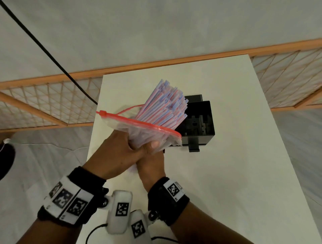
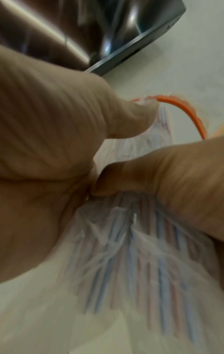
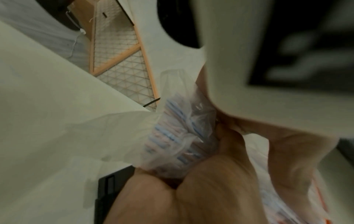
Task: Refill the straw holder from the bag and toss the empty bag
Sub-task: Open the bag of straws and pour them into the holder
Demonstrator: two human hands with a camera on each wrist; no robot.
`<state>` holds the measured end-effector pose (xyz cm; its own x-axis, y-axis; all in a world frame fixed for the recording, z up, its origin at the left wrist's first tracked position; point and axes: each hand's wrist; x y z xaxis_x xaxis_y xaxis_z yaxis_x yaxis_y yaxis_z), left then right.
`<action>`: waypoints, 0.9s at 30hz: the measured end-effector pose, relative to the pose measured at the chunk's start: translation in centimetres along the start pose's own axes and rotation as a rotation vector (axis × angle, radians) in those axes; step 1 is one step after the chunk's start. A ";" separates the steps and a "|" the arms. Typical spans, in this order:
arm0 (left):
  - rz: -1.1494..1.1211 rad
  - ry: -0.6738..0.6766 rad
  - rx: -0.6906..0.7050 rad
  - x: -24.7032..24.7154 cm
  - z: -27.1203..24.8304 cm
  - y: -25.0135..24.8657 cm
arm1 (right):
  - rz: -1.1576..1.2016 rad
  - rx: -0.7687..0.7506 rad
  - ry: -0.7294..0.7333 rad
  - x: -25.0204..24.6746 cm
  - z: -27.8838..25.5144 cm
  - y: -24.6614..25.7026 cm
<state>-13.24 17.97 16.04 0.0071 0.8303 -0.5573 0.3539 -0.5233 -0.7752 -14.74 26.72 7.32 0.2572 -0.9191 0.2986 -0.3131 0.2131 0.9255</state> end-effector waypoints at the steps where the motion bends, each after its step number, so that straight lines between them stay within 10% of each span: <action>1: 0.059 0.017 -0.007 -0.2 0.2 -0.6 | 0.023 0.027 0.009 0.1 0.2 -0.2; 10: 0.361 0.225 -0.057 -2.5 3.9 -3.7 | 0.498 0.227 0.030 1.7 -0.3 0.9; 27: 0.545 0.495 -0.206 -2.2 11.0 -7.2 | 0.676 0.415 0.036 2.3 3.4 1.1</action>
<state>-26.06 17.81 19.62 0.6316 0.4796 -0.6092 0.3472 -0.8775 -0.3308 -17.61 23.65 8.20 -0.0829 -0.6217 0.7788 -0.7252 0.5737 0.3807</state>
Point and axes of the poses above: each hand's wrist, its own z-axis towards the middle knuckle, its own x-axis out of the palm, y = z × x, and after that the axes turned 14 degrees about -z, right-handed
